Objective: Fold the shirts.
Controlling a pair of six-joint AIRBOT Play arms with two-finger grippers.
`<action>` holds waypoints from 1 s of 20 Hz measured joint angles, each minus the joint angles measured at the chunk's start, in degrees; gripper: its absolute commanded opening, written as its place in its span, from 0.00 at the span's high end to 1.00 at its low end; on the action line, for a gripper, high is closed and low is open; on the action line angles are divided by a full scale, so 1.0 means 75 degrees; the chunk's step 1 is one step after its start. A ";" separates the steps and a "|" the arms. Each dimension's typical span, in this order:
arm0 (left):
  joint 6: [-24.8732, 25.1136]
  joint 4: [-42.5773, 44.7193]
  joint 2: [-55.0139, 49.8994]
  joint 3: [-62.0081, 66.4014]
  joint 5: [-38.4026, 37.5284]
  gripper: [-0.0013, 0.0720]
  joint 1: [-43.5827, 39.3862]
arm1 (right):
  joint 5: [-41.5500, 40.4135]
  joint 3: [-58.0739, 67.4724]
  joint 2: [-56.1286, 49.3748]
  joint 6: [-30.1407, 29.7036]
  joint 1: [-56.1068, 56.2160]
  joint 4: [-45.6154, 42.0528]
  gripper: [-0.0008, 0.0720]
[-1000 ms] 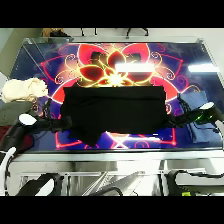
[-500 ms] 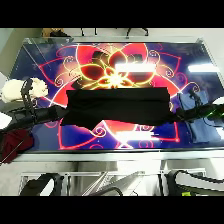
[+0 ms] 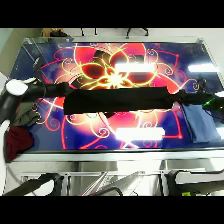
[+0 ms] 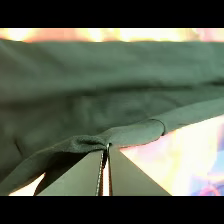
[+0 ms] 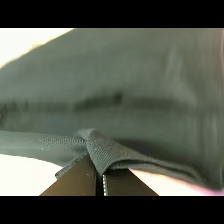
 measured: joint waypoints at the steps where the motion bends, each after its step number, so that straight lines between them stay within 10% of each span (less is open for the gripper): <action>1: 0.0023 0.0000 -0.0516 0.0364 0.0035 0.96 -0.0009 | -0.0242 0.0020 -0.0262 -0.0280 0.0017 0.0353 0.94; 5: 0.0166 0.0012 -0.2410 0.1699 0.0105 0.96 -0.0023 | -0.0871 0.0055 -0.1122 -0.1218 0.0146 0.1151 0.74; 6: 0.0216 0.0012 -0.2818 0.2028 0.0085 0.96 -0.0023 | -0.0941 0.0070 -0.1215 -0.1454 0.0175 0.1239 0.53; 7: 0.0256 0.0009 -0.3142 0.2311 0.0009 0.67 -0.0023 | -0.0979 0.0125 -0.1262 -0.1664 0.0192 0.1282 0.29; 8: 0.0271 0.0009 -0.3427 0.2579 -0.0146 0.18 -0.0023 | -0.1008 0.0224 -0.1279 -0.1813 0.0184 0.1262 0.27; 11: 0.0268 0.0006 -0.4013 0.3308 -0.0758 0.07 -0.0017 | -0.1110 0.0801 -0.1364 -0.1600 0.0061 0.0562 0.08; 18: -0.0152 -0.0003 -0.4334 0.4919 -0.1990 0.07 0.0052 | -0.0405 0.2095 -0.2279 -0.0586 0.0070 -0.0895 0.10; 20: -0.0280 -0.0003 -0.4348 0.5269 -0.2314 0.07 -0.0009 | -0.0192 0.2238 -0.2495 -0.0530 0.0163 -0.0906 0.41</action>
